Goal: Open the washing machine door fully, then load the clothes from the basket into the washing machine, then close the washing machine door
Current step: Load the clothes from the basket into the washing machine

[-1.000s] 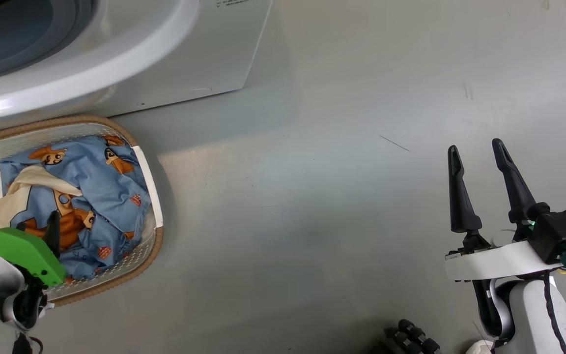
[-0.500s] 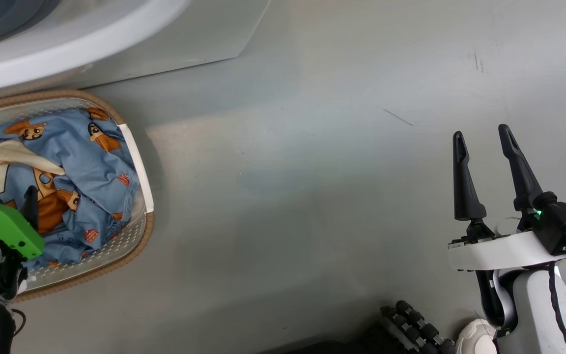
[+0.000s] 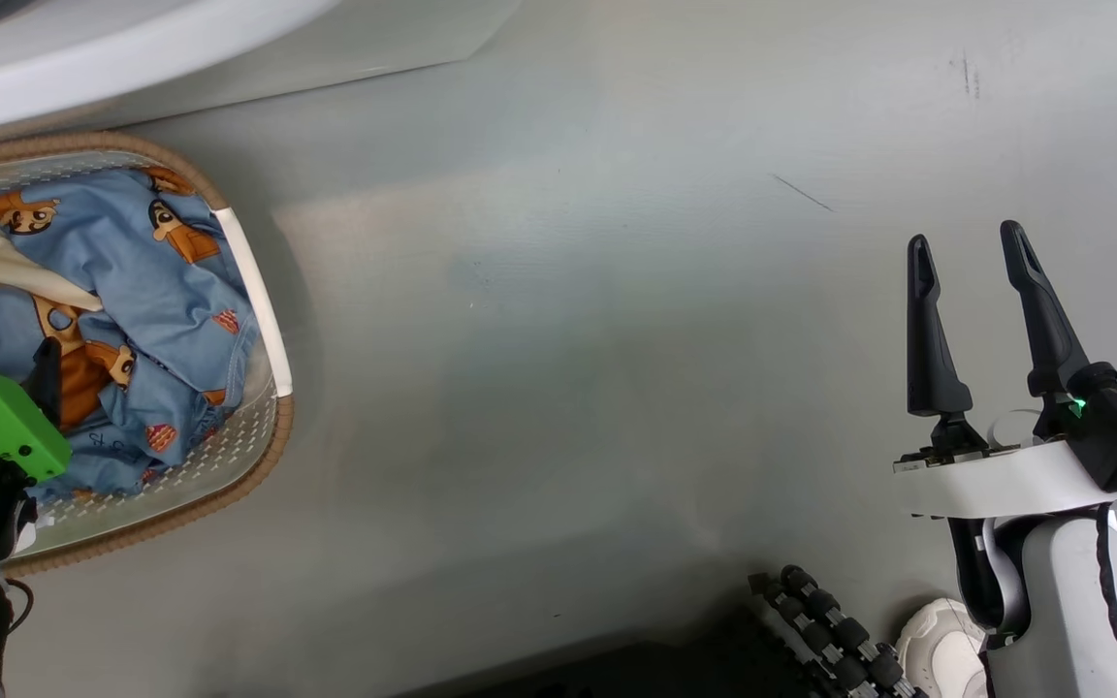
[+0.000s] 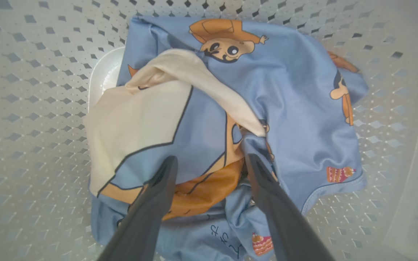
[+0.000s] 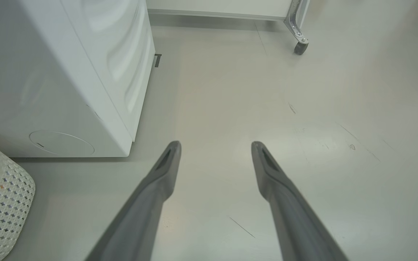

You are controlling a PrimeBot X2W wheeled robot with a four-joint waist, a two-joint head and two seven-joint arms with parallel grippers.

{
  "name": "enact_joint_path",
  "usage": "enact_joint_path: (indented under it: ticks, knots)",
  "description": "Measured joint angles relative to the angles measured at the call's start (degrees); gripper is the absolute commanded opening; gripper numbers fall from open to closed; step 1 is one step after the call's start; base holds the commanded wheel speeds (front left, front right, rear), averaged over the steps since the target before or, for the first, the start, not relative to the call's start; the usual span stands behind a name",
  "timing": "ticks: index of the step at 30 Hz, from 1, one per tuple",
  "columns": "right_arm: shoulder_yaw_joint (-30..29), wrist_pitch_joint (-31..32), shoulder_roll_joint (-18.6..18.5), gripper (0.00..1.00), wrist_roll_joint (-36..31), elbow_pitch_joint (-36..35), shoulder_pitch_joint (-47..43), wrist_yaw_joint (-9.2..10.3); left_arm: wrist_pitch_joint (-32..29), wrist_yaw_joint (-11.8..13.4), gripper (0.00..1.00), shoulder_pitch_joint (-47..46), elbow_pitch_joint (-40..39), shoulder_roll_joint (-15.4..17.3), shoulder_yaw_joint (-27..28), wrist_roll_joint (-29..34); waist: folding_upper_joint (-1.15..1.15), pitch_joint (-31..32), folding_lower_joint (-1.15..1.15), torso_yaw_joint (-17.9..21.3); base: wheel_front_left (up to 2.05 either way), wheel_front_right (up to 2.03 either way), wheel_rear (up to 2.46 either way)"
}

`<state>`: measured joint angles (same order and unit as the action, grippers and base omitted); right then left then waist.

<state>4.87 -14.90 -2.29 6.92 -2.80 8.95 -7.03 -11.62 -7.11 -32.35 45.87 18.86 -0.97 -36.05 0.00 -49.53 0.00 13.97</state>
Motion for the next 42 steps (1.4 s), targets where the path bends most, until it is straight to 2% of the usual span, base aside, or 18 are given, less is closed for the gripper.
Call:
enact_joint_path:
  ticks: [19,28,30,31,33,34,35,42]
  knots:
    - [-0.78,0.00,-0.08,1.00,-1.00,-1.77,0.01,0.00,-0.51,-0.19,1.00,-4.99,4.03,-0.13,-4.39,-0.87,0.00,-3.92,0.00,-0.44,0.00,0.00,0.00]
    - [-1.14,0.00,-0.13,1.00,-1.01,-3.04,0.00,0.00,-1.27,-0.20,1.00,-7.28,5.66,-0.02,-4.59,-1.82,0.00,-5.21,0.00,-0.34,0.00,0.00,0.00]
    - [-1.41,0.00,-0.19,1.00,-1.03,-3.22,0.00,0.00,-1.44,-0.20,0.95,-7.80,5.77,-0.01,-4.77,-1.88,0.00,-5.56,0.00,-0.36,0.00,0.00,0.00]
    - [-1.48,0.00,-0.22,1.00,-1.05,-3.25,0.00,0.00,-1.43,-0.20,0.84,-7.89,5.87,-0.01,-4.90,-1.88,0.00,-5.70,0.00,-0.37,0.00,0.00,0.00]
    - [-1.63,0.00,-0.22,1.00,-1.27,-3.28,0.00,0.00,-1.44,-0.20,0.41,-7.89,6.36,-0.01,-5.30,-1.88,0.00,-5.82,0.00,-0.42,0.00,0.00,0.00]
    - [-1.68,0.00,-0.23,1.00,-1.53,-3.35,0.00,0.00,-1.44,-0.20,0.24,-7.90,6.50,0.01,-5.56,-1.88,0.00,-5.86,0.00,-0.44,0.00,0.00,0.00]
    - [-1.75,0.00,-0.23,1.00,-1.55,-3.37,-0.01,0.00,-1.44,-0.20,0.00,-7.94,6.55,0.01,-5.91,-1.88,0.00,-5.92,0.00,-0.47,0.00,0.00,0.00]
    - [-2.01,0.00,-0.24,1.00,-1.57,-3.34,0.01,0.00,-0.44,-0.20,0.00,-9.04,7.34,-0.16,-7.36,-1.87,0.00,-5.78,0.00,-0.86,0.00,0.00,0.00]
